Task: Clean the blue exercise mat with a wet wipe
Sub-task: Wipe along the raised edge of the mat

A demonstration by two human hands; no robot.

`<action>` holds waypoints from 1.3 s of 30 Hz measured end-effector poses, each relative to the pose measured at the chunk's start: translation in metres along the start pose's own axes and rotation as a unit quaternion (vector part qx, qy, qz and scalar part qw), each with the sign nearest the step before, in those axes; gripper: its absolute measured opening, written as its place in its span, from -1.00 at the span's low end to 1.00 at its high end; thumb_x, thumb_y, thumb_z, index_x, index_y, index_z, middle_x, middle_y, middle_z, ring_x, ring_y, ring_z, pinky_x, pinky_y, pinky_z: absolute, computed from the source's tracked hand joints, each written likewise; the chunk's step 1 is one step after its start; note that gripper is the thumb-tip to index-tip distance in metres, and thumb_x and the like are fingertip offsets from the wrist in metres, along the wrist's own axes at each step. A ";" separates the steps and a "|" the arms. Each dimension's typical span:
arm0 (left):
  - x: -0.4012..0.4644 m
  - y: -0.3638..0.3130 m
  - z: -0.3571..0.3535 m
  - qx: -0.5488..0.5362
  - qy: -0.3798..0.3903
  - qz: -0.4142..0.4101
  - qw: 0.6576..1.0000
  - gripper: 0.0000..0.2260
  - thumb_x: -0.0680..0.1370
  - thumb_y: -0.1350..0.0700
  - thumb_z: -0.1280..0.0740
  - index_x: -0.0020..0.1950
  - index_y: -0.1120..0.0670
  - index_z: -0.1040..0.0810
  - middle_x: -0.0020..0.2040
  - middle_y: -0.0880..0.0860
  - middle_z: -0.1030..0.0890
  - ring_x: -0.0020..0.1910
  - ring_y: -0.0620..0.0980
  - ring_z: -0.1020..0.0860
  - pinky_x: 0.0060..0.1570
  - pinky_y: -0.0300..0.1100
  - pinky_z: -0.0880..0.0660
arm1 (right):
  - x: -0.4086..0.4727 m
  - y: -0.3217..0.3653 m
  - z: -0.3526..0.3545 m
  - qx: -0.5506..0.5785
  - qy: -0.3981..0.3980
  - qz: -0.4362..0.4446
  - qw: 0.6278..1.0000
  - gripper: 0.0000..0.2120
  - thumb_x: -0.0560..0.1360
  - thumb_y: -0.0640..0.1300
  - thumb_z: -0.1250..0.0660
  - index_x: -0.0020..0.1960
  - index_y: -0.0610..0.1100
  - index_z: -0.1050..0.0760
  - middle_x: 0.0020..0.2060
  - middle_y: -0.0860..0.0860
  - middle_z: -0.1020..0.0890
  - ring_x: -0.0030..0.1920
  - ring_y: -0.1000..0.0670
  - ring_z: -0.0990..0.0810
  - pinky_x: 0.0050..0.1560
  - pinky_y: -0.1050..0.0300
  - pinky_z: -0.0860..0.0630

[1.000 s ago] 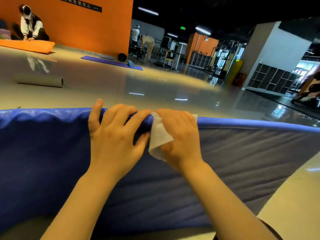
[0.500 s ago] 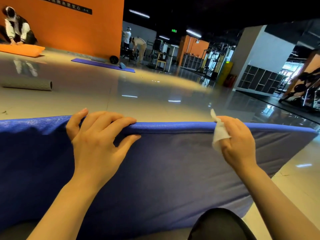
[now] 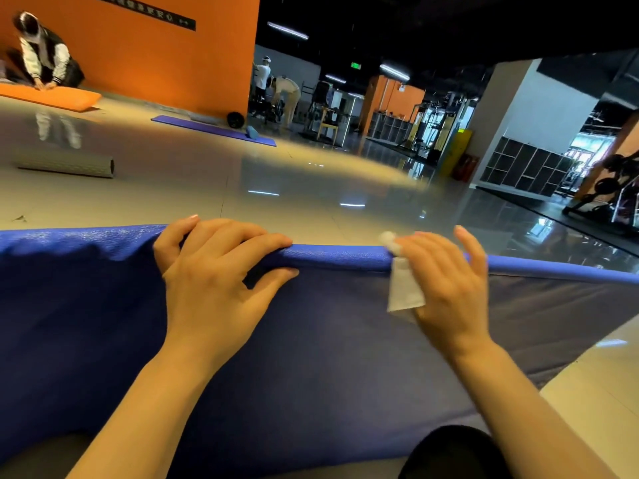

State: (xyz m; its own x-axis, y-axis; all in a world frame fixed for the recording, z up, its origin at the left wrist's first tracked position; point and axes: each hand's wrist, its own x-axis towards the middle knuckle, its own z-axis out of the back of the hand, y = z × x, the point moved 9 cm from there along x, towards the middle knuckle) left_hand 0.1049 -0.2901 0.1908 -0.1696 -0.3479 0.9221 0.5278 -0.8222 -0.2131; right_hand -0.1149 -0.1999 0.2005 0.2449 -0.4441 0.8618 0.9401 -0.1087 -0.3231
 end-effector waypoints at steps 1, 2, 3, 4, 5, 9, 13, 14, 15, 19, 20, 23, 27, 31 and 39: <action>-0.001 0.000 -0.001 0.000 0.001 -0.001 1.000 -0.77 0.48 -0.10 -0.38 0.02 -0.02 -0.71 -0.08 -0.06 -0.66 0.01 -0.06 -0.50 0.32 -0.25 -0.02 | -0.008 -0.025 0.001 -0.037 0.016 -0.022 0.999 -0.65 0.45 -0.33 -0.27 0.18 -0.08 -0.57 0.05 -0.07 -0.65 0.11 -0.09 -0.58 0.39 -0.08 -0.20; -0.002 0.000 -0.002 -0.001 0.004 0.000 1.000 -0.76 0.48 -0.11 -0.38 0.02 -0.02 -0.71 -0.08 -0.06 -0.66 0.01 -0.06 -0.50 0.32 -0.24 -0.02 | -0.017 -0.052 0.002 -0.068 0.036 -0.046 0.996 -0.65 0.44 -0.34 -0.24 0.16 -0.06 -0.52 0.03 -0.09 -0.64 0.09 -0.13 -0.58 0.37 -0.10 -0.22; -0.003 0.000 -0.002 -0.003 0.006 0.001 1.000 -0.76 0.48 -0.11 -0.37 0.02 -0.02 -0.71 -0.08 -0.06 -0.66 0.02 -0.06 -0.50 0.33 -0.25 -0.01 | -0.025 -0.078 0.005 -0.090 0.057 -0.073 0.992 -0.65 0.41 -0.34 -0.23 0.14 -0.04 -0.48 0.01 -0.12 -0.63 0.05 -0.18 -0.58 0.32 -0.12 -0.28; -0.003 0.000 -0.003 -0.003 0.008 0.003 1.000 -0.76 0.48 -0.11 -0.37 0.02 -0.02 -0.71 -0.08 -0.06 -0.66 0.02 -0.06 -0.49 0.33 -0.25 -0.01 | -0.032 -0.103 0.008 -0.102 0.078 -0.104 0.986 -0.65 0.38 -0.33 -0.21 0.11 -0.05 -0.48 0.00 -0.16 -0.62 0.00 -0.25 -0.58 0.21 -0.14 -0.34; -0.003 0.000 -0.004 -0.002 0.010 0.004 1.000 -0.76 0.49 -0.11 -0.37 0.02 -0.02 -0.71 -0.08 -0.05 -0.66 0.02 -0.06 -0.49 0.33 -0.25 -0.01 | -0.037 -0.125 0.012 -0.111 0.096 -0.137 0.980 -0.66 0.36 -0.30 -0.18 0.08 -0.09 -0.53 -0.02 -0.22 -0.61 -0.07 -0.30 -0.58 0.06 -0.16 -0.40; -0.002 -0.002 -0.003 0.001 0.012 0.006 1.000 -0.75 0.49 -0.11 -0.35 0.02 0.00 -0.71 -0.08 -0.03 -0.66 0.01 -0.05 -0.48 0.32 -0.27 0.01 | -0.042 -0.165 0.014 -0.123 0.150 -0.234 0.953 -0.64 0.42 -0.22 -0.12 -0.01 -0.27 -0.66 -0.08 -0.30 -0.53 -0.18 -0.34 -0.49 -0.21 -0.09 -0.38; -0.001 -0.001 -0.003 0.006 0.018 0.010 1.000 -0.75 0.49 -0.11 -0.36 0.03 0.00 -0.70 -0.08 -0.02 -0.67 0.02 -0.04 -0.49 0.31 -0.27 0.01 | -0.038 -0.153 0.001 -0.016 0.172 -0.335 0.926 -0.68 0.45 -0.46 -0.26 0.12 -0.23 -0.61 0.04 -0.22 -0.48 -0.01 -0.30 -0.51 -0.10 0.05 -0.28; -0.001 -0.001 -0.003 0.006 0.018 0.009 1.000 -0.75 0.49 -0.10 -0.37 0.03 0.00 -0.70 -0.08 -0.03 -0.67 0.02 -0.04 -0.49 0.30 -0.27 0.01 | -0.031 -0.138 0.001 0.013 0.160 -0.322 0.933 -0.68 0.45 -0.47 -0.28 0.11 -0.22 -0.62 0.03 -0.20 -0.49 -0.01 -0.28 -0.52 -0.10 0.06 -0.29; -0.001 -0.001 -0.003 0.007 0.017 0.008 1.000 -0.76 0.49 -0.10 -0.37 0.03 0.00 -0.70 -0.07 -0.03 -0.67 0.02 -0.04 -0.49 0.30 -0.27 0.01 | -0.023 -0.120 0.000 0.044 0.151 -0.294 0.943 -0.69 0.44 -0.47 -0.30 0.09 -0.21 -0.63 0.00 -0.18 -0.50 -0.03 -0.25 -0.53 -0.11 0.06 -0.31; -0.003 -0.002 -0.002 0.016 0.011 -0.006 1.000 -0.76 0.51 -0.10 -0.37 0.03 0.01 -0.71 -0.07 -0.02 -0.67 0.01 -0.02 -0.50 0.30 -0.27 0.00 | 0.007 -0.038 0.000 0.137 0.153 -0.156 0.966 -0.71 0.41 -0.41 -0.31 0.05 -0.17 -0.62 -0.07 -0.09 -0.50 -0.14 -0.03 -0.47 -0.21 0.05 -0.41; -0.003 -0.002 -0.001 0.017 0.008 -0.010 1.000 -0.76 0.51 -0.10 -0.38 0.03 0.01 -0.71 -0.07 -0.02 -0.67 0.01 -0.02 -0.50 0.30 -0.27 0.00 | 0.011 -0.024 0.001 0.134 0.156 -0.123 0.971 -0.70 0.38 -0.37 -0.27 0.05 -0.18 -0.60 -0.07 -0.10 -0.50 -0.17 -0.06 -0.48 -0.25 0.05 -0.44; -0.005 -0.003 0.003 0.015 -0.002 -0.017 1.000 -0.78 0.51 -0.09 -0.39 0.02 0.01 -0.71 -0.07 0.00 -0.67 0.01 0.00 -0.50 0.30 -0.25 -0.01 | 0.015 -0.036 0.004 0.099 0.140 -0.100 0.980 -0.71 0.42 -0.20 -0.13 -0.02 -0.20 -0.60 -0.09 -0.12 -0.51 -0.22 -0.09 -0.48 -0.32 0.10 -0.41; -0.004 -0.004 0.005 0.012 -0.006 -0.017 1.000 -0.77 0.52 -0.09 -0.38 0.02 0.02 -0.71 -0.07 -0.01 -0.67 0.01 -0.01 -0.50 0.30 -0.24 -0.02 | -0.006 -0.100 -0.001 -0.018 0.145 -0.136 0.980 -0.89 0.40 -0.27 -0.22 -0.22 -0.30 -0.49 -0.17 -0.22 -0.47 -0.38 -0.23 -0.48 -0.39 0.09 -0.34; -0.006 -0.003 0.001 0.003 0.003 -0.017 1.000 -0.76 0.52 -0.09 -0.37 0.03 0.02 -0.71 -0.06 -0.01 -0.67 0.02 -0.01 -0.50 0.30 -0.23 -0.03 | -0.031 -0.154 -0.005 -0.141 0.173 -0.154 0.962 -0.90 0.33 -0.44 -0.40 -0.25 -0.33 -0.49 -0.24 -0.25 -0.48 -0.39 -0.27 -0.48 -0.45 0.04 -0.38; -0.003 -0.002 0.002 0.003 -0.009 -0.010 1.000 -0.77 0.52 -0.08 -0.38 0.02 0.02 -0.71 -0.07 0.00 -0.67 0.02 -0.01 -0.50 0.30 -0.25 -0.01 | -0.039 -0.162 -0.006 -0.014 0.119 -0.279 0.953 -0.71 0.56 -0.11 -0.10 -0.16 -0.20 -0.53 -0.18 -0.18 -0.62 -0.17 -0.27 -0.51 -0.04 -0.11 -0.41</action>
State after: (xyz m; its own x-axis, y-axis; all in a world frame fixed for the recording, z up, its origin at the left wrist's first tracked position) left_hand 0.1062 -0.2866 0.1888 -0.1649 -0.3221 0.9322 0.5297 -0.8262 -0.1918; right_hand -0.2776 -0.1701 0.2169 -0.3556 -0.4979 0.7910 0.9003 -0.4099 0.1466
